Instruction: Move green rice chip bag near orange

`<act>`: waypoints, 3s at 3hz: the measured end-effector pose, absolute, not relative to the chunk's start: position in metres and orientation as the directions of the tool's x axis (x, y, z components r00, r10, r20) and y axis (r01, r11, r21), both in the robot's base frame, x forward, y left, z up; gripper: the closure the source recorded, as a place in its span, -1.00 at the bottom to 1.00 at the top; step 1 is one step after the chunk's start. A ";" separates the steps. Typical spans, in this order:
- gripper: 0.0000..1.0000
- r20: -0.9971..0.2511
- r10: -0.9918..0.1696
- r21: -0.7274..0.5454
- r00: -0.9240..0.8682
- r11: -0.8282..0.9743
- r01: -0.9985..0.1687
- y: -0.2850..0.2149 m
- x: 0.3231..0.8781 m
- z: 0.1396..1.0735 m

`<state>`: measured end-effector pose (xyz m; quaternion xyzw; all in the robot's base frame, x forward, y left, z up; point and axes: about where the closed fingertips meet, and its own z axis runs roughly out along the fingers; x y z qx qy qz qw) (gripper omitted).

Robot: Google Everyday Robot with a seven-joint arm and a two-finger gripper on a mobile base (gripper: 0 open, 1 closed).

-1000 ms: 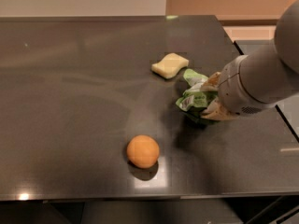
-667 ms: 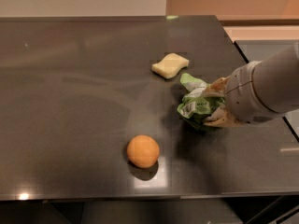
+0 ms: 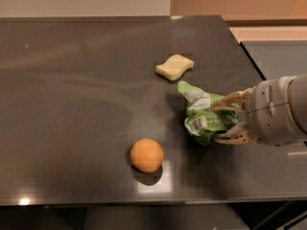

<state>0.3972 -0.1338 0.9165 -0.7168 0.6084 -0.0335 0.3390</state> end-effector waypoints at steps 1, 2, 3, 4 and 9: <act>1.00 -0.392 -0.855 -0.543 0.340 -0.083 -0.835 -0.125 0.378 0.920; 1.00 -0.415 -0.817 -0.546 0.399 -0.127 -0.828 -0.112 0.365 0.920; 1.00 -0.425 -0.795 -0.539 0.434 -0.163 -0.826 -0.100 0.358 0.916; 0.65 -0.429 -0.787 -0.522 0.443 -0.184 -0.833 -0.092 0.356 0.908; -1.00 -0.424 -0.793 -0.507 0.437 -0.192 -0.840 -0.086 0.355 0.900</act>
Offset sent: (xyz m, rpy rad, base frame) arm -0.0483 0.0333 0.0020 0.1029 -0.0132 0.2391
